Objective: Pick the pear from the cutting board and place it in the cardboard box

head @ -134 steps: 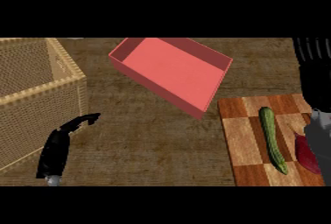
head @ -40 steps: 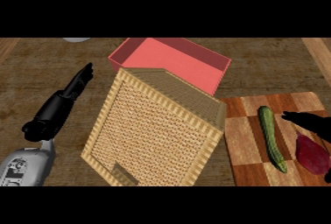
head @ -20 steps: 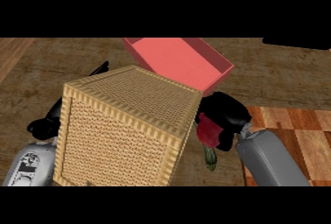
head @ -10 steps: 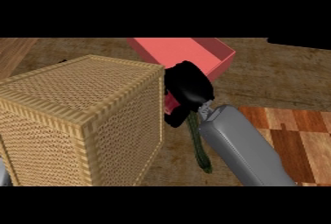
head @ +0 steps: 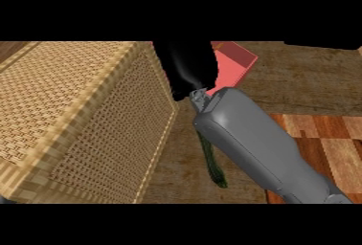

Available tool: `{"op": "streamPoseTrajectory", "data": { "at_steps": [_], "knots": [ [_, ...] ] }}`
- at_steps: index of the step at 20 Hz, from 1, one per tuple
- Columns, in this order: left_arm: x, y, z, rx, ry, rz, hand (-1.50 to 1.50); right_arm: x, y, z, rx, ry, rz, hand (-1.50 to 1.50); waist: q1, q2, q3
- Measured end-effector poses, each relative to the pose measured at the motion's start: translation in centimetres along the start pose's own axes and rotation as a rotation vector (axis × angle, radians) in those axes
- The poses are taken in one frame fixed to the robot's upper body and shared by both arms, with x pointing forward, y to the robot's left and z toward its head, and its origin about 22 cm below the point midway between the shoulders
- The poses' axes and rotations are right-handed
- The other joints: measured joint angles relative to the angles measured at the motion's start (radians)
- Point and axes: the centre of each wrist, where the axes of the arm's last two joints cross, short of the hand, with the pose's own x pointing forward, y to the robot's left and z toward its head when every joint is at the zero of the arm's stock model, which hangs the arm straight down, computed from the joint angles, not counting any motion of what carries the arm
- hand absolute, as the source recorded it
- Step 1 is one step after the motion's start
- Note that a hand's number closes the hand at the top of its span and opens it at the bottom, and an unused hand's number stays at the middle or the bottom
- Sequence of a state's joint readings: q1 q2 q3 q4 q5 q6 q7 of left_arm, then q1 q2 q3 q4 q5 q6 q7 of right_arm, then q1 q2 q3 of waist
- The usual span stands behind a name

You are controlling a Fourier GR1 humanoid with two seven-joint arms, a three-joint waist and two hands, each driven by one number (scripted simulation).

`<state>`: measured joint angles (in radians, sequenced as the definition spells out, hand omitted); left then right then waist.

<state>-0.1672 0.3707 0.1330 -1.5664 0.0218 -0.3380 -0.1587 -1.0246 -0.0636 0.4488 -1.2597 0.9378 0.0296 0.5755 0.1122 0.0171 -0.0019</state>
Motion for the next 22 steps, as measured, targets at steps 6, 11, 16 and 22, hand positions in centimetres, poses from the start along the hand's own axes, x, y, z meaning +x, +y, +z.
{"op": "streamPoseTrajectory", "data": {
  "at_steps": [6, 11, 16, 22],
  "knots": [
    [-0.3, -0.3, 0.2, 0.025, 0.007, -0.002, 0.00, 1.1, -1.6, -2.9, -0.120, 0.173, -0.032, 1.50, -0.020, 0.004, 0.000],
    [-0.4, -1.4, -0.4, 0.028, 0.032, -0.013, 0.00, 0.9, -1.6, -5.5, -0.157, 0.257, -0.036, 1.50, -0.042, 0.006, 0.000],
    [-0.4, -2.4, -0.9, 0.025, 0.045, -0.024, 0.00, -0.4, -0.9, -7.7, -0.042, 0.296, 0.015, 1.50, -0.059, 0.003, 0.000],
    [-0.2, -3.9, -1.4, 0.006, 0.047, -0.030, 0.00, -3.5, -0.1, -9.1, 0.212, 0.353, 0.003, 1.50, -0.068, 0.002, 0.001]
  ]
}}
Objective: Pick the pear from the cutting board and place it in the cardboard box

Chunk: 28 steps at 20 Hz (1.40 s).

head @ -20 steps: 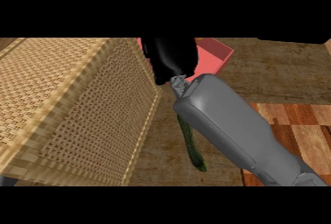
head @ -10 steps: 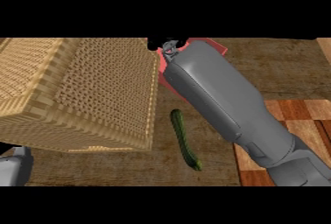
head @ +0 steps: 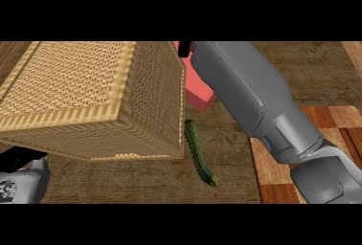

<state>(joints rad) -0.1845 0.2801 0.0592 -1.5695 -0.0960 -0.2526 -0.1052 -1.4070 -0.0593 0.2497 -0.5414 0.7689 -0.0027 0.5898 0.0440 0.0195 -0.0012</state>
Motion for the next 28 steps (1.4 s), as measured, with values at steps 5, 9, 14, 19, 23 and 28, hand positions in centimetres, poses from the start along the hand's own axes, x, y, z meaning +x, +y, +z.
{"op": "streamPoseTrajectory", "data": {
  "at_steps": [5, 9, 14, 19, 23, 28],
  "knots": [
    [0.7, -0.8, -1.1, -0.019, -0.012, -0.003, 0.00, -2.8, 1.0, -1.6, 0.167, 0.021, 0.037, 1.50, 0.001, 0.001, 0.000],
    [1.0, -1.3, -1.5, -0.036, -0.015, -0.003, 0.00, -4.6, 1.3, -2.4, 0.301, 0.005, 0.035, -1.50, 0.002, 0.000, 0.000],
    [0.7, -1.5, -1.4, -0.029, -0.010, -0.003, 0.00, -5.4, 1.5, -2.6, 0.344, -0.116, -0.053, -1.50, 0.000, 0.000, 0.001],
    [0.4, -1.2, -1.0, -0.001, -0.003, -0.004, 0.00, -5.6, -0.1, -2.7, 0.180, -0.225, -0.400, -1.50, -0.007, 0.000, 0.004],
    [0.5, -1.3, -1.2, -0.004, 0.004, -0.004, 0.00, -6.7, -0.7, -2.9, 0.058, -0.199, -0.768, -1.50, -0.011, 0.000, 0.004],
    [0.8, -1.7, -1.4, -0.030, 0.002, -0.005, 0.00, -10.1, -0.3, -3.4, -0.051, -0.108, -1.037, -1.50, -0.006, 0.000, 0.003]
  ]
}}
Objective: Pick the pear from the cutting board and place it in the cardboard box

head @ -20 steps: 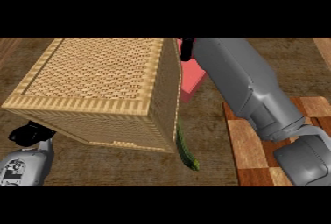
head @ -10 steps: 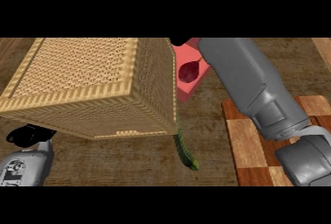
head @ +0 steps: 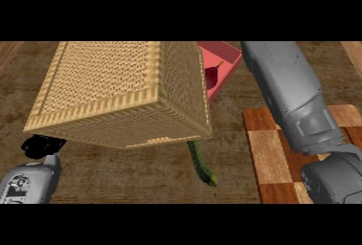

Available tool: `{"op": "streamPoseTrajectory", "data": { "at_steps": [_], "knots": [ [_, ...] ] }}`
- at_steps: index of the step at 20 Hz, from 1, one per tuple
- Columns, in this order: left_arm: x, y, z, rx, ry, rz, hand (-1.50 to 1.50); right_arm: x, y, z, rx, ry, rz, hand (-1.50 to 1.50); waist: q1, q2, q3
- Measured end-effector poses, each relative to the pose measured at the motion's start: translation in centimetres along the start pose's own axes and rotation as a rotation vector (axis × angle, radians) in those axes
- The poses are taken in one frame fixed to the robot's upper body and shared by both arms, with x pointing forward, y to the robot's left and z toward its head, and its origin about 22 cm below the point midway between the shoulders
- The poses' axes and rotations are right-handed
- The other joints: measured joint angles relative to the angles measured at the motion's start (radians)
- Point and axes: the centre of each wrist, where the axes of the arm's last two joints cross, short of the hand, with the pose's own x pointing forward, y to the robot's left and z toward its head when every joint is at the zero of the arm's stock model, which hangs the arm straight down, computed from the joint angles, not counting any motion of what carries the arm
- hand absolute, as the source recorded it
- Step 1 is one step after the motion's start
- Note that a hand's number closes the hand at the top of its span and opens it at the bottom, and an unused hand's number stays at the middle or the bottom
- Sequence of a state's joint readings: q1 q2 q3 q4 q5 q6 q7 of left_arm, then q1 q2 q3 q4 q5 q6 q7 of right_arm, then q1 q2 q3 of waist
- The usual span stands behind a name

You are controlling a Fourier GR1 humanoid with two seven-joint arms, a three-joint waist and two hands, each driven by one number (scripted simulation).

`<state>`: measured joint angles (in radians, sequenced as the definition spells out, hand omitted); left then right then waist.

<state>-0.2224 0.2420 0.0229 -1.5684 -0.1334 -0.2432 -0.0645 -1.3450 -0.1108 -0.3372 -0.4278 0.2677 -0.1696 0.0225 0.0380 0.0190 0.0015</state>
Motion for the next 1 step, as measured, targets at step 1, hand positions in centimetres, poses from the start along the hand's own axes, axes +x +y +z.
{"op": "streamPoseTrajectory", "data": {
  "at_steps": [1],
  "knots": [
    [-0.21, -0.18, 0.01, 0.000, 0.003, -0.001, 0.00, -0.67, -0.68, 0.00, -0.024, -0.001, -0.026, -1.50, -0.001, 0.000, 0.000]
  ]
}}
